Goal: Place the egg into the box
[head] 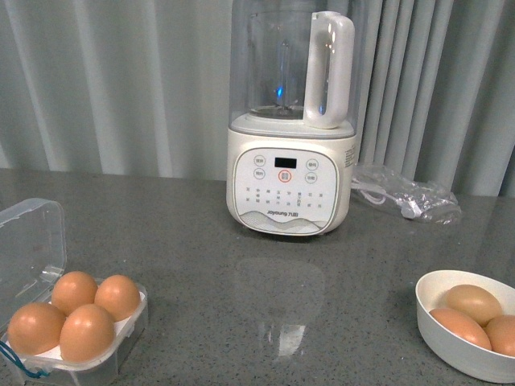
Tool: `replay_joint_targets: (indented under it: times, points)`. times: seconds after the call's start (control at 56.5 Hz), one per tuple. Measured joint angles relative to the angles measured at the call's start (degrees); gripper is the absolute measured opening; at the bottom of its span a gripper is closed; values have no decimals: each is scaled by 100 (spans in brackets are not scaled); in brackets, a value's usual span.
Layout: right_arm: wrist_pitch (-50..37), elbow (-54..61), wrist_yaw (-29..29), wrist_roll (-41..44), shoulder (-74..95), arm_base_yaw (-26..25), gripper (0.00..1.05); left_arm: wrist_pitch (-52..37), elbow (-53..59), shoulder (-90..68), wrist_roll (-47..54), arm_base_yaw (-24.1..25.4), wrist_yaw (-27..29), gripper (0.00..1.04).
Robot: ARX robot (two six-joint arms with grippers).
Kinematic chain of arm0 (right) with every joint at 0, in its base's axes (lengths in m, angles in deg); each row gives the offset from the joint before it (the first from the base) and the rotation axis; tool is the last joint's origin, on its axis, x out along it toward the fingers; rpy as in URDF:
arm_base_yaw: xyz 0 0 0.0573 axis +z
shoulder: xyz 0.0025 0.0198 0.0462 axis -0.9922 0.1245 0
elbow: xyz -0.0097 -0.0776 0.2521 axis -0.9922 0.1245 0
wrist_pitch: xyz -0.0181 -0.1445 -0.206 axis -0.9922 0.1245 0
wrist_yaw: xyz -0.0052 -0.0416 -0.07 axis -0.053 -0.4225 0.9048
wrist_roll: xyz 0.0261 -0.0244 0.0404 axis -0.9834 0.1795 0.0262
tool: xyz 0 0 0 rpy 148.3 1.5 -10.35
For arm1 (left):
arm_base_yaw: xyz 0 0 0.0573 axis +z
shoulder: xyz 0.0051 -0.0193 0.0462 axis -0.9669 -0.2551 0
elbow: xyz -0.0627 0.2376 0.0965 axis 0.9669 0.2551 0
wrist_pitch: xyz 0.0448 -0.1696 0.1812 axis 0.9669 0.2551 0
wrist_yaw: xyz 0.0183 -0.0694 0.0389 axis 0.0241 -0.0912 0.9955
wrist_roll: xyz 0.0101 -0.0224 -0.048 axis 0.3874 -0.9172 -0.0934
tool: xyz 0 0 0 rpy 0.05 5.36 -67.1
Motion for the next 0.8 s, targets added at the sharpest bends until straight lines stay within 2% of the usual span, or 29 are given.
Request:
replay_joint_targets:
  times: [0.053, 0.248, 0.354, 0.601, 0.796]
  points:
    - [0, 0, 0, 2, 0, 0, 98, -302, -63, -267, 90, 210, -258, 98]
    - [0, 0, 0, 0, 0, 0, 98, -2144, -890, -2238, 487, 1484, -1528, 98]
    - [0, 0, 0, 0, 0, 0, 98, -2763, -1473, -3300, 634, 1847, -1932, 98]
    - [0, 0, 0, 0, 0, 0, 98, -2817, -1904, -4557, 787, 1860, -3010, 98]
    - [0, 0, 0, 0, 0, 0, 98, -3084, -1991, -5071, 772, 1611, -3211, 98]
